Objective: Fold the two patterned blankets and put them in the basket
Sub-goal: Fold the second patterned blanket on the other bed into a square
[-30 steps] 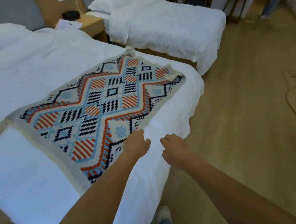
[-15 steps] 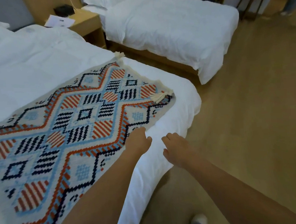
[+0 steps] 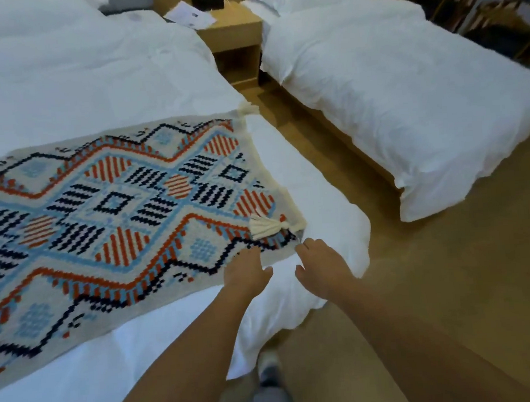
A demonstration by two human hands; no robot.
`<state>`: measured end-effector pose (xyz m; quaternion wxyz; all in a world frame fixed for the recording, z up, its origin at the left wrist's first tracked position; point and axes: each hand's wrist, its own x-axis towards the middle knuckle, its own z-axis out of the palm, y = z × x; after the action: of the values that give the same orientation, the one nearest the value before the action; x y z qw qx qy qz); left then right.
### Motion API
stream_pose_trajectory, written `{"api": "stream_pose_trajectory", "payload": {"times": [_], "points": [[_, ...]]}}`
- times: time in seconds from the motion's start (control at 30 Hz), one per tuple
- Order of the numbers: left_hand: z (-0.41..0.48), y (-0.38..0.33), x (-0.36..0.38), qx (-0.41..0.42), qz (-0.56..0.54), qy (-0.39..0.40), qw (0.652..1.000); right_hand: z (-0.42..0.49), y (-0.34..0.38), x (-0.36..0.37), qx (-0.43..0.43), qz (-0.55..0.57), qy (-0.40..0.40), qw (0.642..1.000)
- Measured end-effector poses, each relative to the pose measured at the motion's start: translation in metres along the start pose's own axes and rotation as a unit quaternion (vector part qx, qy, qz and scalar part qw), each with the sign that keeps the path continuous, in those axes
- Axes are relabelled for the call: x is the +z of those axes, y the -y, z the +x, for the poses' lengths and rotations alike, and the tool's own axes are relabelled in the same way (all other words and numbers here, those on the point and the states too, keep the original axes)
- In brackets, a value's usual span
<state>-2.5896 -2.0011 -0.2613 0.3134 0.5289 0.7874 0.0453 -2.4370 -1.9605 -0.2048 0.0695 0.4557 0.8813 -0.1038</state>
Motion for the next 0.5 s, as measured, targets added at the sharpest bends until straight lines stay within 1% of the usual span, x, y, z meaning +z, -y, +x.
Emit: {"api": "stream_pose_trajectory", "payload": {"times": [0.13, 0.23, 0.37, 0.5], "points": [[0.077, -0.046, 0.008, -0.03, -0.027, -0.008, 0.999, 0.073, -0.059, -0.013, -0.047, -0.021, 0.019, 0.998], [0.132, -0.075, 0.016, -0.057, -0.045, -0.005, 0.997, 0.129, -0.089, -0.02, -0.093, -0.038, 0.048, 0.994], [0.168, -0.096, 0.03, -0.111, -0.069, -0.015, 0.991, 0.184, -0.116, -0.023, -0.154, -0.04, 0.095, 0.983], [0.191, -0.105, 0.039, -0.161, -0.053, 0.0, 0.986, 0.234, -0.138, -0.014, -0.215, -0.072, 0.156, 0.961]]}}
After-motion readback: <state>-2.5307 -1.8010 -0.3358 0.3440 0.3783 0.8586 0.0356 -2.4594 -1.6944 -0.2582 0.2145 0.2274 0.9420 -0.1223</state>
